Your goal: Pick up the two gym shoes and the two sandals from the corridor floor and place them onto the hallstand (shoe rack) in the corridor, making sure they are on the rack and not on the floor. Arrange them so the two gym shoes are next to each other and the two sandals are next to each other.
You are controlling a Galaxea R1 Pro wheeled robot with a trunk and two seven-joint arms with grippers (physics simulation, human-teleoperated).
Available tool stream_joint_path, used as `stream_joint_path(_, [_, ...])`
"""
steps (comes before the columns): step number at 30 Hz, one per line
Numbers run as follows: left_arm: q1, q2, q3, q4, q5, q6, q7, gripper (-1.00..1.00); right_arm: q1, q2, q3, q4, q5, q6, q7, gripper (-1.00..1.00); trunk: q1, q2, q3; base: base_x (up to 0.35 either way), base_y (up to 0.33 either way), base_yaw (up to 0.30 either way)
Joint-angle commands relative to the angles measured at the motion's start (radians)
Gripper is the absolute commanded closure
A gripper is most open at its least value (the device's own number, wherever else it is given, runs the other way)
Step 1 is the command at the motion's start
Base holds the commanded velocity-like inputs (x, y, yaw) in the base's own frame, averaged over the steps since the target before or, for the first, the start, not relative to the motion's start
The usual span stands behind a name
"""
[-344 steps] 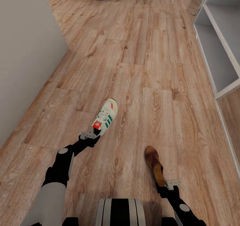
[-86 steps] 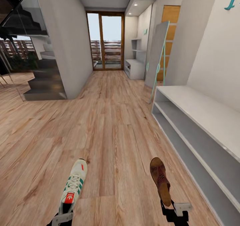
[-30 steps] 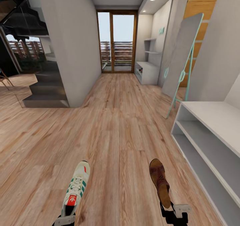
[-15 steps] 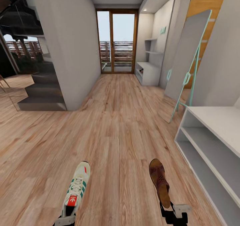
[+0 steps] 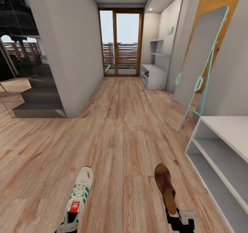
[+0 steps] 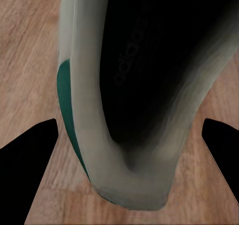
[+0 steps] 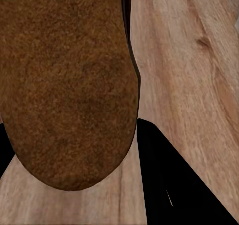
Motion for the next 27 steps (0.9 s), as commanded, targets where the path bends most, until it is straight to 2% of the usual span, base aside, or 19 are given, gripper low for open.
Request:
stream_joint_path(1, [-0.001, -0.001, 0.008, -0.001, -0.005, -0.003, -0.009, 1.00, -0.001, 0.000, -0.008, 0.000, -0.003, -0.002, 0.012, 1.00, 0.000, 0.000, -0.001, 0.334, 0.000, 0.000])
stream_joint_path(27, [-0.001, -0.001, 0.008, -0.001, -0.004, -0.004, -0.009, 1.00, -0.001, 0.001, -0.007, 0.000, -0.003, -0.002, 0.013, 1.00, 0.000, 0.000, 0.031, 0.334, 0.000, 0.000])
